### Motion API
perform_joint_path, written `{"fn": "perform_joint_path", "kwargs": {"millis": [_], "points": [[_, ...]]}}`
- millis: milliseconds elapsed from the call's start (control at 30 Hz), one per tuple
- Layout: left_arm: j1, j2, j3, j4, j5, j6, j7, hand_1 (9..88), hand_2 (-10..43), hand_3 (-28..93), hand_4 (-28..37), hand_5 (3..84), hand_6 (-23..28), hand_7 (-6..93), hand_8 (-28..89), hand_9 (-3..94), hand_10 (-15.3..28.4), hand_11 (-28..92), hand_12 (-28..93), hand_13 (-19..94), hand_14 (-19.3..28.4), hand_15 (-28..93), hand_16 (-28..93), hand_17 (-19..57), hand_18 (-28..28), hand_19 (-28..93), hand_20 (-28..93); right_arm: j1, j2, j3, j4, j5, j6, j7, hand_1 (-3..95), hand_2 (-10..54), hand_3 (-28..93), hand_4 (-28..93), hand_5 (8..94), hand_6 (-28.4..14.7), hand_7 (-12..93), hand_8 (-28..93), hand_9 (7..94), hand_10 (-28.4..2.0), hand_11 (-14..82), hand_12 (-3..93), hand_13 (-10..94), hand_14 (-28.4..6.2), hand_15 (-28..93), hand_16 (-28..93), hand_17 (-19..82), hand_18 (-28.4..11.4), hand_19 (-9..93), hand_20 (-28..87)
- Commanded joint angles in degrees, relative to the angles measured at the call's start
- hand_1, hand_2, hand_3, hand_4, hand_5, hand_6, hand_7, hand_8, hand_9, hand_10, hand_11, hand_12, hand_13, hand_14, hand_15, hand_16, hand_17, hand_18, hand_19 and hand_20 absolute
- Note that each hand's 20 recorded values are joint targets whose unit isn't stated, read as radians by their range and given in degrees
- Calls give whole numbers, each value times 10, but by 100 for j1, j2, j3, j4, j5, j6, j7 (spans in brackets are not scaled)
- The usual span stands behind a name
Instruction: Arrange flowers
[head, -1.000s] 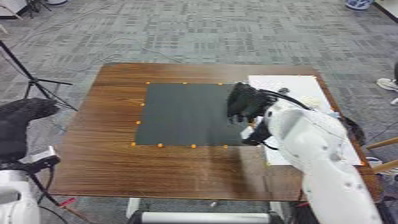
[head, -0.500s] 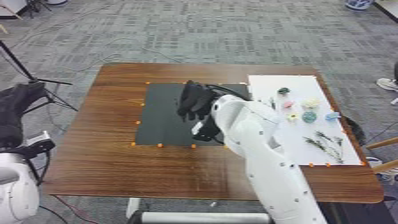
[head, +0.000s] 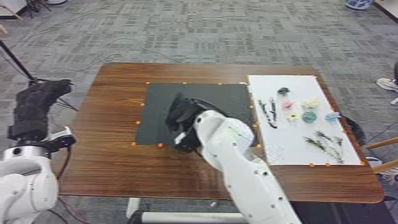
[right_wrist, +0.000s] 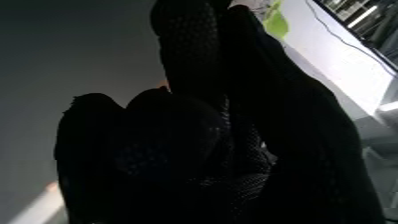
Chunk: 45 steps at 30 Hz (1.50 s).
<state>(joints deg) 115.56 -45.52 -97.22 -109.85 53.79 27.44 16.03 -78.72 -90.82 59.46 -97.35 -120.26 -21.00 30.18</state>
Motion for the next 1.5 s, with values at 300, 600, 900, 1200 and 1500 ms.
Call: {"fn": "perform_joint_path", "kwargs": {"millis": [300,600,900,1200,1500], "points": [[-21,-260,271,-54,-65,-180,31,284,166,677,-283,552,24,198,-70,539,139,192,161,398,140,133,4,122,104,68,222,-213,-148,-311,427,-68,341,162,567,-85,619,-159,783,-38,246,158,918,-117,108,146,937,-19,601,236,758,-67,927,360],[228,-405,168,-117,-14,-153,37,282,97,689,-271,545,26,194,-68,533,138,188,163,390,144,127,9,115,106,67,221,-106,-252,-119,600,-219,456,116,551,-75,628,-159,770,-36,240,134,892,-117,103,128,937,-20,593,238,755,-71,923,351],[748,-573,-171,-340,-81,-48,26,271,74,693,-258,542,24,196,-68,531,138,191,165,388,155,135,18,105,113,77,221,-119,35,-117,81,612,739,79,348,-9,692,-154,735,-36,237,-15,855,-134,126,115,937,-26,579,248,742,-82,931,338],[832,-500,-374,-422,-54,-38,-1,262,62,695,-256,542,24,197,-67,533,137,195,167,393,160,148,23,88,117,76,213,-495,1000,-392,-1092,2288,738,409,243,89,646,-147,728,-43,217,-67,785,-170,101,113,937,-54,523,255,723,-90,923,299],[765,-480,-341,-397,-71,-89,-30,260,58,698,-256,544,21,210,-69,545,137,209,167,426,172,195,18,73,124,79,205,-1072,1401,-371,-1458,2907,545,673,227,107,630,-143,695,-51,162,-64,762,-173,96,104,937,-58,502,259,716,-92,921,264]]}}
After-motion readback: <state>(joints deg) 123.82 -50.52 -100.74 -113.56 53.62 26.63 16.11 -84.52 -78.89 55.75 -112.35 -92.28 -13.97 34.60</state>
